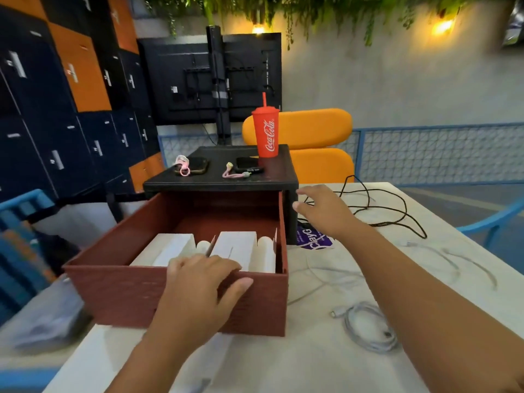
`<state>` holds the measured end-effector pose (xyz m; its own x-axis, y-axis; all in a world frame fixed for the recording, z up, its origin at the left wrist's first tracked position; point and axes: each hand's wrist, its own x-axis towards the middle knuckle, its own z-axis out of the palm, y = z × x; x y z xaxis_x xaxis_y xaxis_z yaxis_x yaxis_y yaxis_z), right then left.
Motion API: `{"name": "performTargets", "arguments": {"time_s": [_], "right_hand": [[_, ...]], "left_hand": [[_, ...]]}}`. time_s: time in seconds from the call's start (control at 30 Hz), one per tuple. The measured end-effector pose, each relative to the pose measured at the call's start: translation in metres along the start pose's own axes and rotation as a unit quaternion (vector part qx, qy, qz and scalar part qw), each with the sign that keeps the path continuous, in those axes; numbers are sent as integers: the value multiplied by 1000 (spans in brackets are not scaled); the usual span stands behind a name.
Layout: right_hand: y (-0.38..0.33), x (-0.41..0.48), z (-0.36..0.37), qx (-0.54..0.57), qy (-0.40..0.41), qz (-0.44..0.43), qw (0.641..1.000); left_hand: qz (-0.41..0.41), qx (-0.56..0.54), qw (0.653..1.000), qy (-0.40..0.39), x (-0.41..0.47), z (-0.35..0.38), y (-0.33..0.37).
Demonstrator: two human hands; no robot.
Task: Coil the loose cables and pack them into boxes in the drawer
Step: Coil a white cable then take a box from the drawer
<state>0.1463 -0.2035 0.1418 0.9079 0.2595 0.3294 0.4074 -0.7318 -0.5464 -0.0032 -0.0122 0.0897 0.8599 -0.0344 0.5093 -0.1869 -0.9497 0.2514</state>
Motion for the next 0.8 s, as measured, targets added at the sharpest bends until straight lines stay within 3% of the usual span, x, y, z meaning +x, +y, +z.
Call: {"name": "performTargets", "arguments": {"time_s": [0.43,0.8], "right_hand": [[-8,97,39,-78,-53,-7,995],[4,108,47,-55,-34,-8,998]], "left_hand": [[65,49,988,130,-1,23,-17],[58,29,990,127,30,29,-17]]}}
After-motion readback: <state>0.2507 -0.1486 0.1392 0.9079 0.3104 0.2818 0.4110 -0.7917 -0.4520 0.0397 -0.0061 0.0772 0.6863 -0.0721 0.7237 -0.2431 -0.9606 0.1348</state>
